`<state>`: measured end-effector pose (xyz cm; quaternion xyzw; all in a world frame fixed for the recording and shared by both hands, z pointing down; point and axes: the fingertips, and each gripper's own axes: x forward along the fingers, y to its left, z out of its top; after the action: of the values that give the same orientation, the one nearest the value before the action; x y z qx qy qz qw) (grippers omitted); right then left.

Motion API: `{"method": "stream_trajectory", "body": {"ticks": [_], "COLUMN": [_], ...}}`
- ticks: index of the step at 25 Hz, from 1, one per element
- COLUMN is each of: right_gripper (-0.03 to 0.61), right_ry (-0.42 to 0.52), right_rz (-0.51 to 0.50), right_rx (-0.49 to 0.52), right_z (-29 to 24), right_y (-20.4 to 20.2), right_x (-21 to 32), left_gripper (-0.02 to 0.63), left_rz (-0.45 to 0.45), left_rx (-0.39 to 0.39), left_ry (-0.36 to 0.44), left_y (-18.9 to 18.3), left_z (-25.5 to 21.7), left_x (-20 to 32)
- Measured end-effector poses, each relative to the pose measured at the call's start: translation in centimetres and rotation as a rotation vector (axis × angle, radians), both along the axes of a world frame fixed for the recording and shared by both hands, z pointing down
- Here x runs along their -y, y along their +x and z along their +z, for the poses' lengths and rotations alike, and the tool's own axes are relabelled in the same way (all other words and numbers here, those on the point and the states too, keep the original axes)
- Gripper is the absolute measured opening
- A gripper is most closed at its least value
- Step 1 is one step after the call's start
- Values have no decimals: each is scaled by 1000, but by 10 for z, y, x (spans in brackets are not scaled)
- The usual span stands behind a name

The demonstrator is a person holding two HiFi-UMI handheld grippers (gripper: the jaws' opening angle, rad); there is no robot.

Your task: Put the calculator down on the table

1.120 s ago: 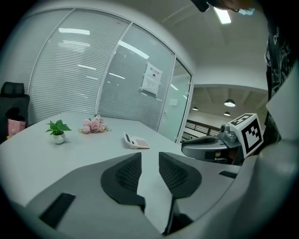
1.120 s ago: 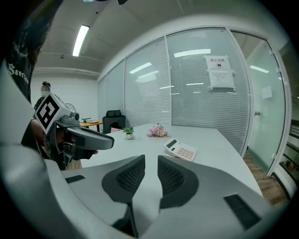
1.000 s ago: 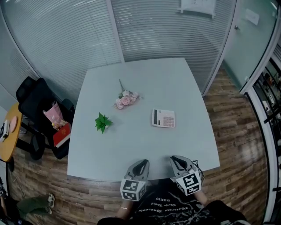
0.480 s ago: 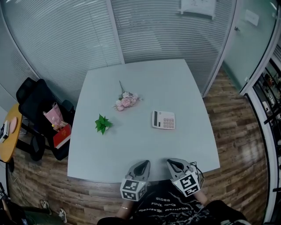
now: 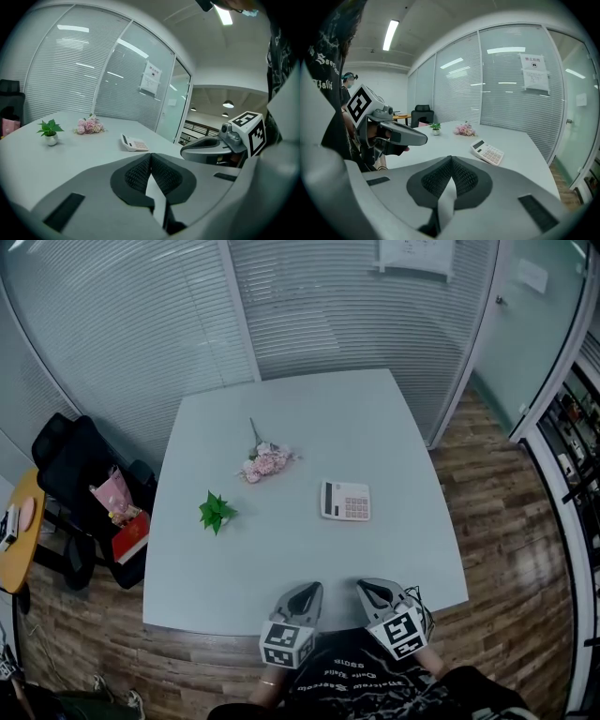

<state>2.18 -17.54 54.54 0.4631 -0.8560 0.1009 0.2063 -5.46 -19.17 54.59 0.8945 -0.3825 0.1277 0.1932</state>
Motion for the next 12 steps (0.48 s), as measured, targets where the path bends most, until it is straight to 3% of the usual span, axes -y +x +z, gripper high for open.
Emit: {"method": "stream_trajectory", "body": {"ticks": [12], "right_gripper": [6], "right_ry": [-14], "right_rz": [6], "right_rx": [13], "right_z": [4], "right_y": [8], "right_x": [13], "left_gripper": [21], "left_rz": [29], "left_rx": [31], "left_ry": [-4], "left_y": [11], "left_z": [4], "left_x": [8]}}
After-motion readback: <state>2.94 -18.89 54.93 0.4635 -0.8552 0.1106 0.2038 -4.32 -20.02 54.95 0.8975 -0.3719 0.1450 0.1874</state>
